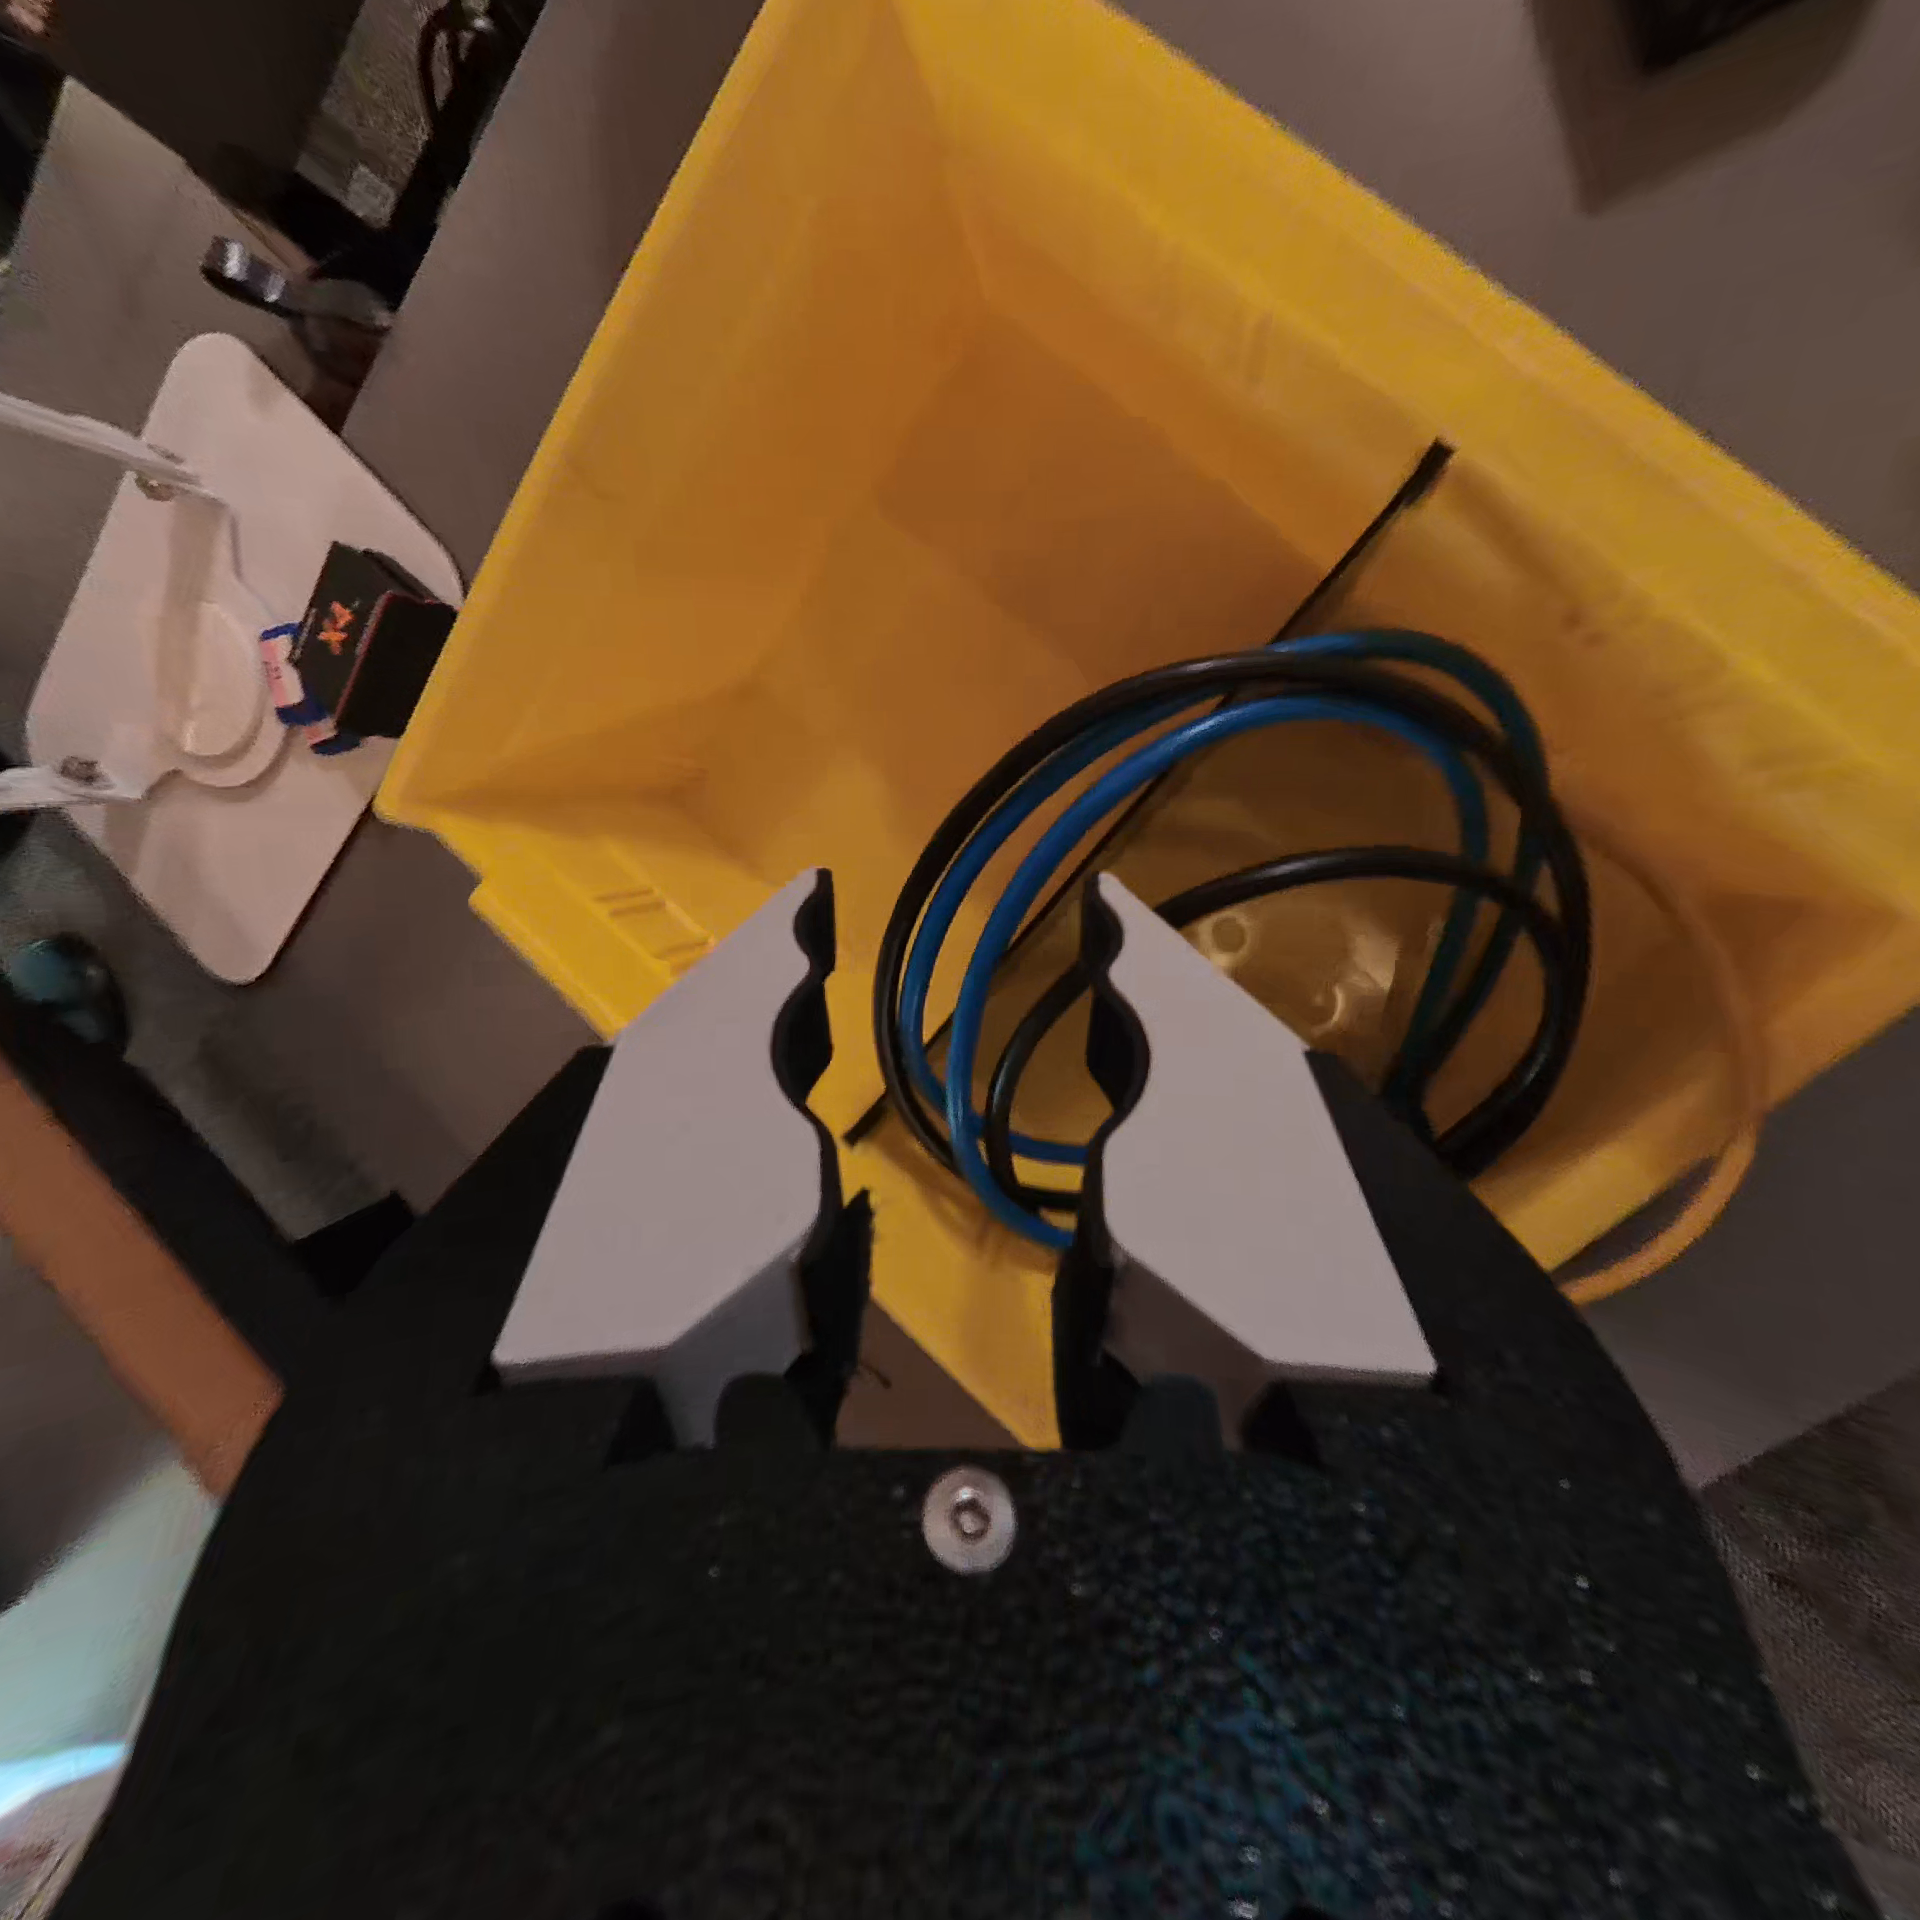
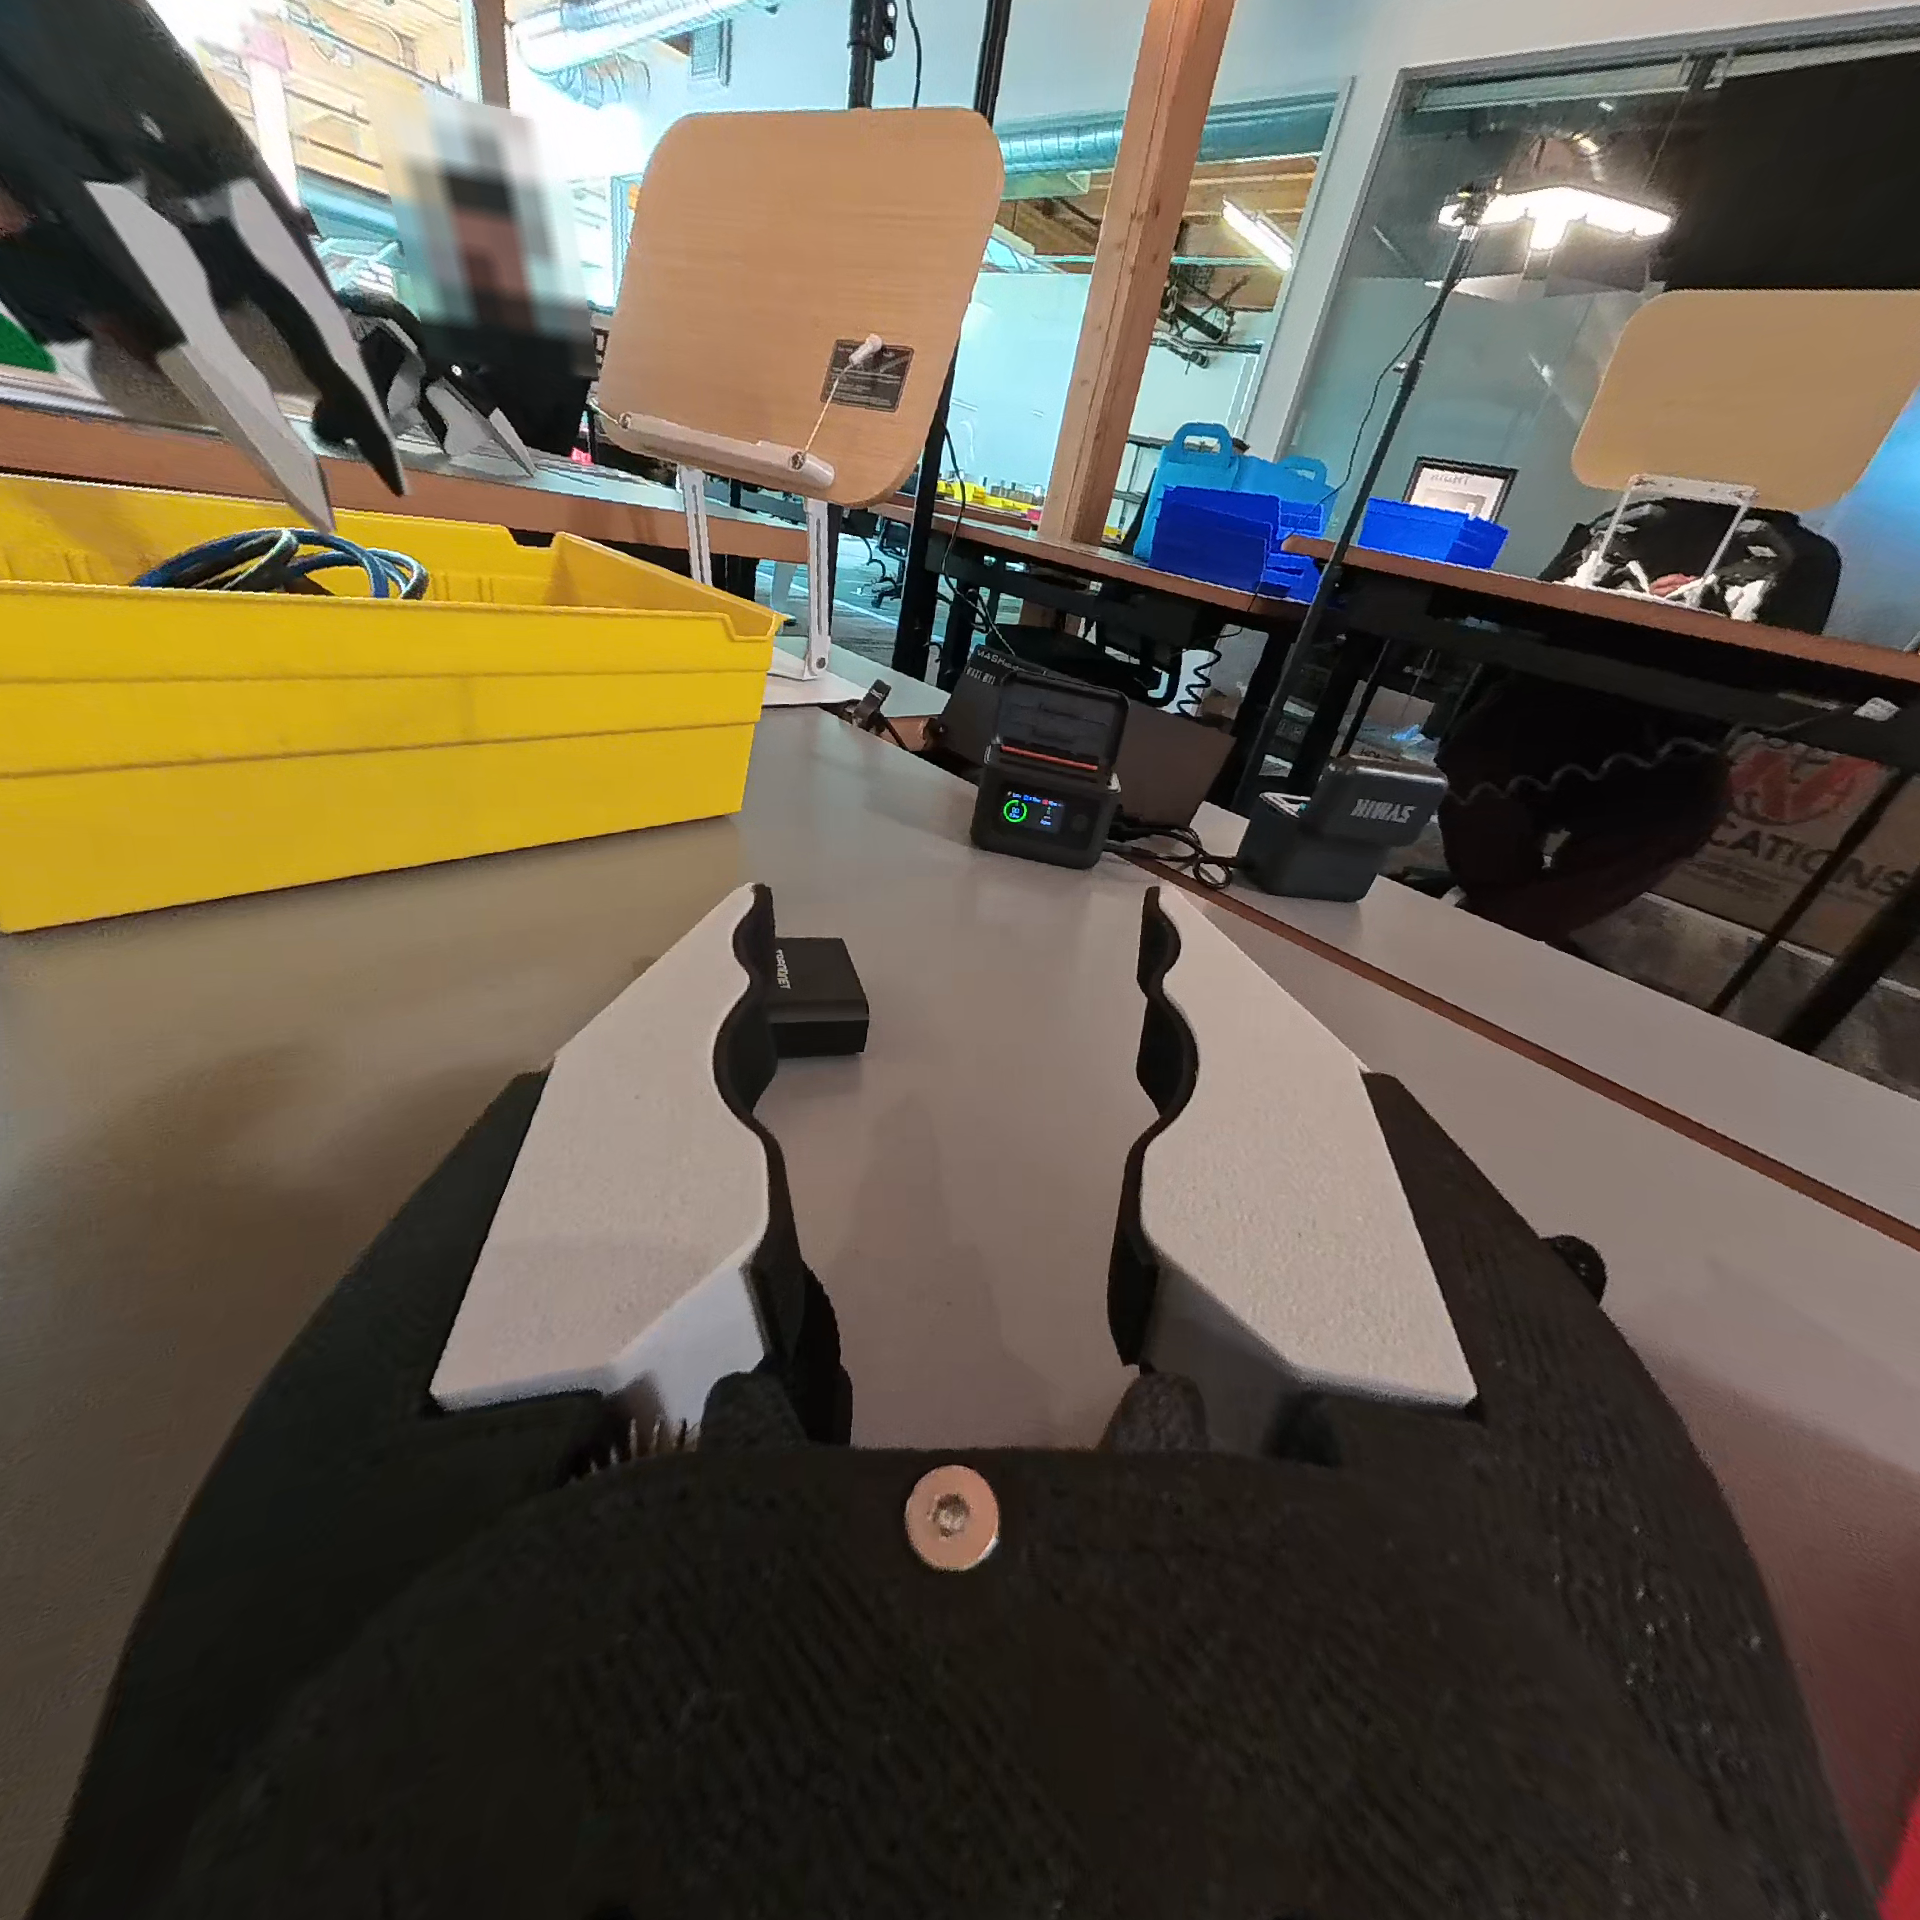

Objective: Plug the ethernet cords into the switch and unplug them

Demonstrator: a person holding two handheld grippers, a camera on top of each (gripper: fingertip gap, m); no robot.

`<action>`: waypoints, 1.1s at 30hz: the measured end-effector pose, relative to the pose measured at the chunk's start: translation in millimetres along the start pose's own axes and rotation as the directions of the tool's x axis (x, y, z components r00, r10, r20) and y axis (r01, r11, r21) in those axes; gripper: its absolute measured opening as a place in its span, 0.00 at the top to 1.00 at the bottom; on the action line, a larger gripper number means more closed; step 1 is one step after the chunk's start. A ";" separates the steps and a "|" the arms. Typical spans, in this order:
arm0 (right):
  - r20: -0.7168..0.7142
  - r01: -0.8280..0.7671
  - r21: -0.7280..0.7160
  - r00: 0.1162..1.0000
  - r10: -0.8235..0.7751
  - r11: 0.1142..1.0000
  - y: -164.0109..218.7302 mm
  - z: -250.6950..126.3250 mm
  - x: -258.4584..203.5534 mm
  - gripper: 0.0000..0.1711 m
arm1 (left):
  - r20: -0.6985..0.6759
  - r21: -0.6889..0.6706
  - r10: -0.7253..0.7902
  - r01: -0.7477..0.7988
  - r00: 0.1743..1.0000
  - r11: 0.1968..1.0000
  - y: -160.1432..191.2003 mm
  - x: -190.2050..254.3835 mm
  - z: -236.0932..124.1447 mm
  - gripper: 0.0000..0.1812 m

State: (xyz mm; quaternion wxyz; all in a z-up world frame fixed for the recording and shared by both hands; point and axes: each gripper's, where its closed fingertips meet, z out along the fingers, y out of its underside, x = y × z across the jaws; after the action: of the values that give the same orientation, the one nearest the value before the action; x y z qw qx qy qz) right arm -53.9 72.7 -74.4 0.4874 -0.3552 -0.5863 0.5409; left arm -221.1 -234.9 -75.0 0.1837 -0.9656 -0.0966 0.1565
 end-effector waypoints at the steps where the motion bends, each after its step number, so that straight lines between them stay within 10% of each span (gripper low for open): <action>1: 0.001 0.002 -0.002 1.000 -0.002 1.000 0.3 0.2 -0.6 0.60 | -0.021 0.017 0.004 -0.004 1.000 1.000 -4.0 1.5 3.9 0.76; 16: 0.005 0.003 -0.002 1.000 -0.003 1.000 0.2 -0.4 -2.3 0.60 | -0.540 -0.078 -0.102 0.071 0.835 0.994 -15.5 29.9 24.5 0.92; 33: 0.007 -0.009 -0.003 1.000 0.009 1.000 0.9 0.0 -2.0 0.60 | -0.191 0.089 0.002 0.015 0.982 0.996 -28.0 17.1 -127.8 0.98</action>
State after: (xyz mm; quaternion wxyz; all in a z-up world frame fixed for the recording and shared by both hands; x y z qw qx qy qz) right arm -53.4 71.0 -75.7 0.4824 -0.3568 -0.5870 0.5436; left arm -165.5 -246.6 44.2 0.2361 -0.9666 -0.0746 0.0667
